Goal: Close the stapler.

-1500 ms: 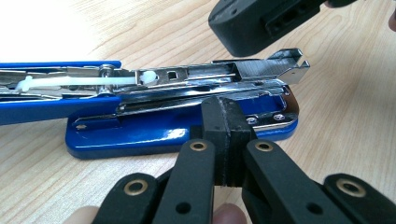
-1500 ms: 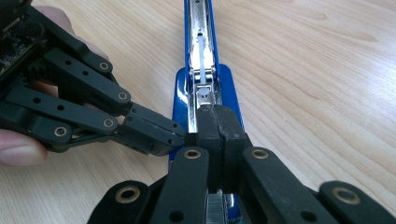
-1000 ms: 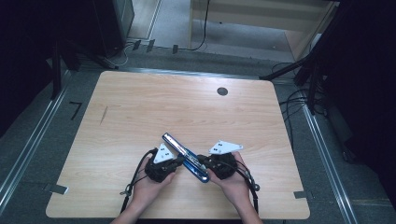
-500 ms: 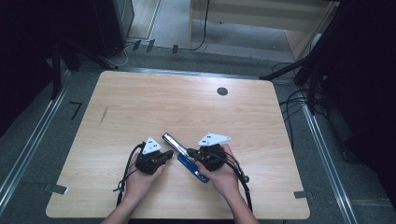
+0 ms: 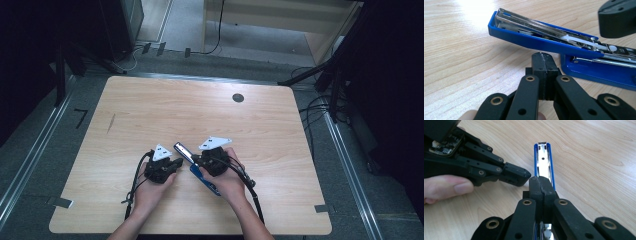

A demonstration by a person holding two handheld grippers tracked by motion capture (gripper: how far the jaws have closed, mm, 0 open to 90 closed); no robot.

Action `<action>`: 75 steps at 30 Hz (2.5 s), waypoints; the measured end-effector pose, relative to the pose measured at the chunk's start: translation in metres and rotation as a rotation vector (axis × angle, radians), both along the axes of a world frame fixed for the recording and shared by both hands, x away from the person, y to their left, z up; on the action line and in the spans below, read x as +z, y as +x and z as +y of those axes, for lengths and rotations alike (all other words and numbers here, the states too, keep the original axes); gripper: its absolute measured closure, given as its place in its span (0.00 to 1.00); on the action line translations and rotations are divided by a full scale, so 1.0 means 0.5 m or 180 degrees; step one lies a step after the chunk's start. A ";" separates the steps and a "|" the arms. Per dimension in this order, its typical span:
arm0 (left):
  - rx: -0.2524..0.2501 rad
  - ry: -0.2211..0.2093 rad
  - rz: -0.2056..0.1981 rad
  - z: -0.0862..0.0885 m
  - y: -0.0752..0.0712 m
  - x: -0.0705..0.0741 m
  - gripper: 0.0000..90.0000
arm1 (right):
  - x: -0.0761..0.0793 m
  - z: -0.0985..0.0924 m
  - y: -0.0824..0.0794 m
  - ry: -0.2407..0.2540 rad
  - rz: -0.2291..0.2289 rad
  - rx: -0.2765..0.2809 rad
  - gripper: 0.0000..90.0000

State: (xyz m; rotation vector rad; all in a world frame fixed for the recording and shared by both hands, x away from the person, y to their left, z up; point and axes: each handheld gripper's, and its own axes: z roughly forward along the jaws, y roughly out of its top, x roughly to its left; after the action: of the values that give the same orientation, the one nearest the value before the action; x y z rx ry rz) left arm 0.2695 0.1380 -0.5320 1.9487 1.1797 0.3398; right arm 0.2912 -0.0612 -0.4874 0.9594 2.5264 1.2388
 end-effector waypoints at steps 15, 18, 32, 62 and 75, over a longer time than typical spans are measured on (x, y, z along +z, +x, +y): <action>-0.0009 0.0104 0.0024 -0.010 0.015 -0.003 1.00 | -0.015 0.029 0.026 -0.0118 0.0054 -0.0044 1.00; -0.0015 0.0105 0.0025 -0.012 0.014 -0.003 1.00 | -0.019 0.031 0.032 -0.0151 0.0058 -0.0056 1.00; -0.0032 0.0014 0.0096 -0.018 0.027 -0.005 1.00 | -0.018 0.032 0.039 -0.0144 0.0037 -0.0109 1.00; -0.0491 0.0046 -0.0164 -0.052 -0.025 -0.001 1.00 | 0.012 0.013 0.022 -0.0040 -0.0063 -0.0084 1.00; -0.0533 0.0048 -0.0196 -0.069 -0.040 -0.002 1.00 | 0.024 0.003 0.014 -0.0033 -0.0096 -0.0083 1.00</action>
State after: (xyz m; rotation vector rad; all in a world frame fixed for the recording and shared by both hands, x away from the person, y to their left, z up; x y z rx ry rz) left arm 0.2494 0.1036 -0.5331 2.0198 0.9696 0.3188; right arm 0.2983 -0.0598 -0.4752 0.9611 2.4869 1.2224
